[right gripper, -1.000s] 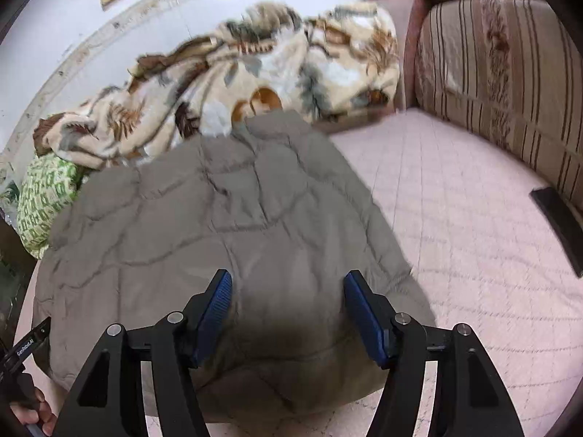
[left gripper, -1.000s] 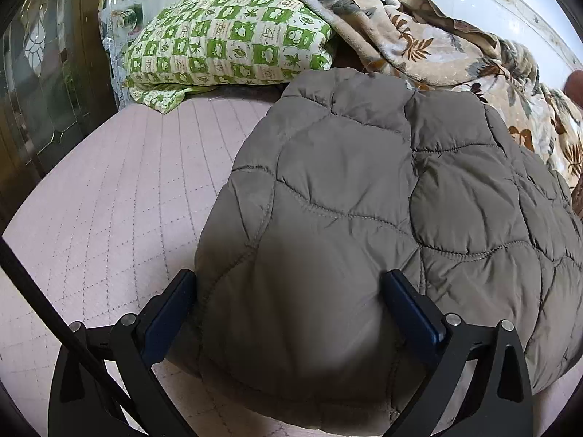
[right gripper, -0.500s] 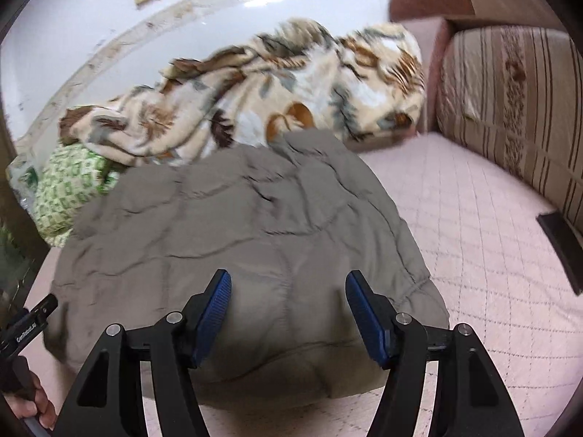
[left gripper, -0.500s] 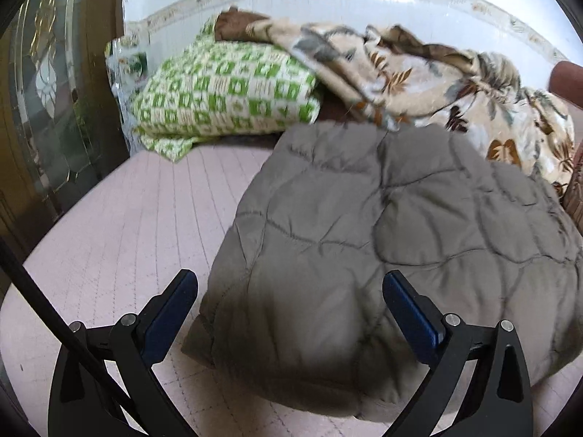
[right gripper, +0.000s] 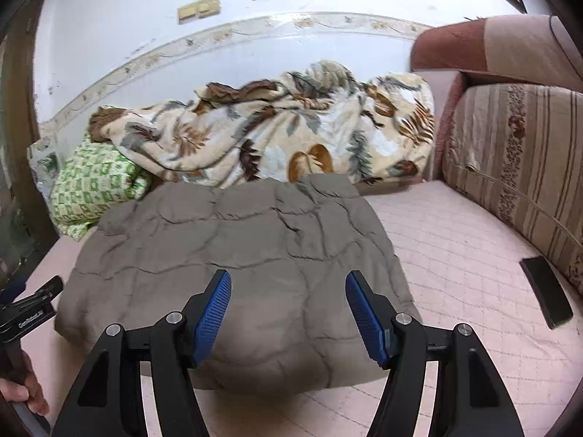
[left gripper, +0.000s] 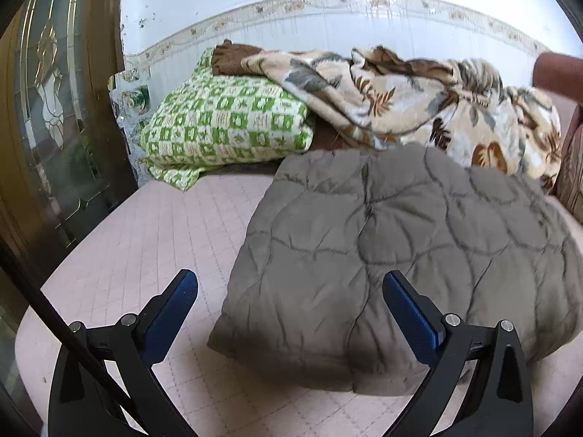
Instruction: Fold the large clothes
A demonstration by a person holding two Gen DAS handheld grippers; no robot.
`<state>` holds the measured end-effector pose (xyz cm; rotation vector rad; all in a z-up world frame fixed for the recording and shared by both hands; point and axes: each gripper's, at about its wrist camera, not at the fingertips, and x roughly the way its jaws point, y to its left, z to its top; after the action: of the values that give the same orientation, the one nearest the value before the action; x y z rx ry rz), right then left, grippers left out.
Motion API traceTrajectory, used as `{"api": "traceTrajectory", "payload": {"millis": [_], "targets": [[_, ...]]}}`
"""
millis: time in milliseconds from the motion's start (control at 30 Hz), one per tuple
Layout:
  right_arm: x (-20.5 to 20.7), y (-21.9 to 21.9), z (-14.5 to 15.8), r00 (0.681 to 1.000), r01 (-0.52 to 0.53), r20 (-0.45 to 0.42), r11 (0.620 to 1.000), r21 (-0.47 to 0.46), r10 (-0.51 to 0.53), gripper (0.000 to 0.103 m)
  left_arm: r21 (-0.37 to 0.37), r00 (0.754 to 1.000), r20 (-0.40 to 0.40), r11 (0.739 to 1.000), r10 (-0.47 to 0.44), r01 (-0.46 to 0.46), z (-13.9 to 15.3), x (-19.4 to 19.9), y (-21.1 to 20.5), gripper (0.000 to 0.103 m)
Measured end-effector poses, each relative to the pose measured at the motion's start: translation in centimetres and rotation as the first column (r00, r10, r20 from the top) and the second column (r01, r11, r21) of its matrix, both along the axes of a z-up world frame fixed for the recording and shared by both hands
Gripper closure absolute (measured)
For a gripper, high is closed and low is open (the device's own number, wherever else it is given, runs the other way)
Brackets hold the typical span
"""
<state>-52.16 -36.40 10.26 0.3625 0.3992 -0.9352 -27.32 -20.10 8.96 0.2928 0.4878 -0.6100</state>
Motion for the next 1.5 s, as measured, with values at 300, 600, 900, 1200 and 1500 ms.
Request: {"api": "traceTrajectory", "payload": {"millis": [300, 600, 900, 1200, 1500], "targets": [[-1.4, -2.7, -1.6, 0.999, 0.033, 0.026, 0.987, 0.157, -0.037, 0.033, 0.070, 0.996, -0.089, 0.997, -0.006, 0.012, -2.3, 1.5, -1.3, 0.001], [-7.7, -6.9, -4.6, 0.960, 0.119, 0.166, 0.867, 0.484, -0.224, 0.032, -0.125, 0.824, -0.566, 0.989, -0.003, -0.082, -3.9, 8.6, 2.8, 0.001], [-11.4, -7.8, -7.8, 0.898, 0.064, 0.284, 0.741, 0.669, -0.335, 0.025, -0.216, 0.663, -0.748, 0.959, -0.043, -0.182, -6.2, 11.6, 6.9, 0.001], [-12.0, -8.5, -9.5, 0.866, 0.012, 0.335, 0.687, 0.727, -0.370, 0.024, -0.258, 0.592, -0.800, 0.946, -0.094, -0.198, -8.5, 12.0, 6.3, 0.001], [-11.4, -10.1, -12.9, 0.822, -0.044, 0.392, 0.640, 0.767, -0.414, 0.022, -0.261, 0.611, -0.787, 0.944, -0.087, -0.202, -9.7, 11.8, 4.0, 0.010]]}}
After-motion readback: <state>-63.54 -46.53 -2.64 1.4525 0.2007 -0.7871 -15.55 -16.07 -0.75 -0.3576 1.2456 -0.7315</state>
